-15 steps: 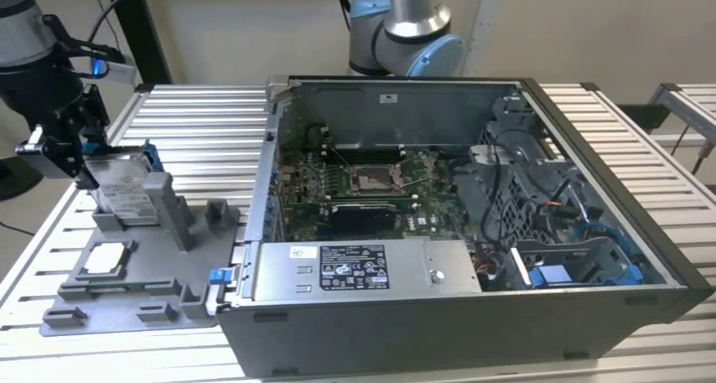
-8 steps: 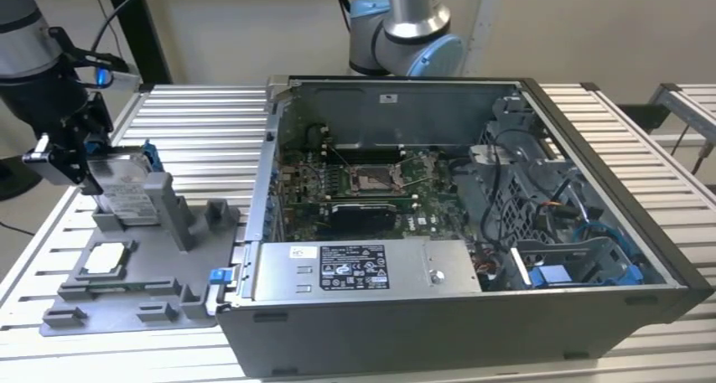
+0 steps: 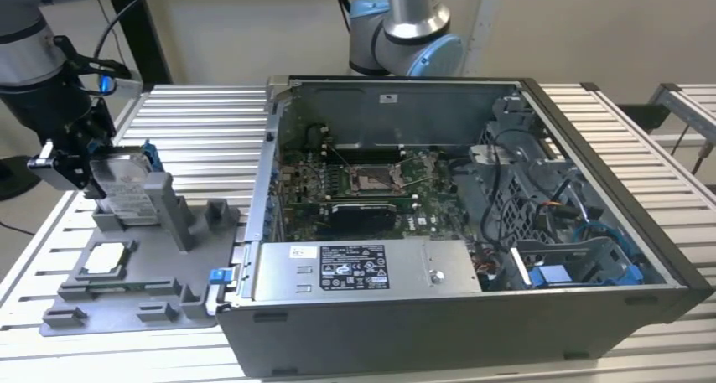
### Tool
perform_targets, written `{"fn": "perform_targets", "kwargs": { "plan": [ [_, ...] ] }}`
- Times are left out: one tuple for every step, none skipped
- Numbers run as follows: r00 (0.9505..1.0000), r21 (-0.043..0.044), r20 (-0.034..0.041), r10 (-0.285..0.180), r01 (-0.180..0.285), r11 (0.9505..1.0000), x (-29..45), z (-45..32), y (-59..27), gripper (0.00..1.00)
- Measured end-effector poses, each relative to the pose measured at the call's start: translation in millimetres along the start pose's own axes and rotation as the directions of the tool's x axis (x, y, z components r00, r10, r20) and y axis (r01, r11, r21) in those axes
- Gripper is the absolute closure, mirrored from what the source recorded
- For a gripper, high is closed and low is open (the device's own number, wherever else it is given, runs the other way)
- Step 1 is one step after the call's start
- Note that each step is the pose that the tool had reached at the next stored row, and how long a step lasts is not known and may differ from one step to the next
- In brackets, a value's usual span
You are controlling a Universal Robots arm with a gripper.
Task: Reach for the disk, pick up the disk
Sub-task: 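Pick up the disk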
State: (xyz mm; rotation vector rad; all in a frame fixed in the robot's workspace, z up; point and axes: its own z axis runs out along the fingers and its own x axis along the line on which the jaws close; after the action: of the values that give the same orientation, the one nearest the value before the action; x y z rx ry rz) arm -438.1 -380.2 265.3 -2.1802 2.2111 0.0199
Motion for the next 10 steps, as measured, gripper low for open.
{"fn": "perform_targets", "kwargs": {
  "plan": [
    [1.0000, -0.0002, -0.0001, 0.000, 0.000, 1.0000, 0.0, 0.0, 0.0, 0.00],
    [1.0000, -0.0003, -0.0001, 0.000, 0.000, 1.0000, 0.0, 0.0, 0.0, 0.00],
    [1.0000, -0.0003, -0.0001, 0.000, 0.000, 1.0000, 0.0, 0.1, 0.0, 0.00],
    [1.0000, -0.0001, 0.0000, 0.000, 0.000, 1.0000, 0.0, 0.2, 0.0, 0.00],
    [1.0000, 0.0000, 0.0000, 0.000, 0.000, 1.0000, 0.0, 0.3, 0.0, 0.00],
    [1.0000, -0.0001, 0.0000, 0.000, 0.000, 1.0000, 0.0, 0.3, 0.0, 0.00],
    [1.0000, 0.0000, 0.0000, 0.000, 0.000, 1.0000, 0.0, 0.5, 0.0, 0.00],
    [1.0000, -0.0001, 0.0000, 0.000, 0.000, 1.0000, 0.0, 0.5, 0.0, 0.00],
    [1.0000, 0.0000, 0.0000, 0.000, 0.000, 1.0000, 0.0, 0.6, 0.0, 0.00],
    [1.0000, 0.0000, 0.0000, 0.000, 0.000, 1.0000, 0.0, 0.7, 0.0, 1.00]
  ]
}}
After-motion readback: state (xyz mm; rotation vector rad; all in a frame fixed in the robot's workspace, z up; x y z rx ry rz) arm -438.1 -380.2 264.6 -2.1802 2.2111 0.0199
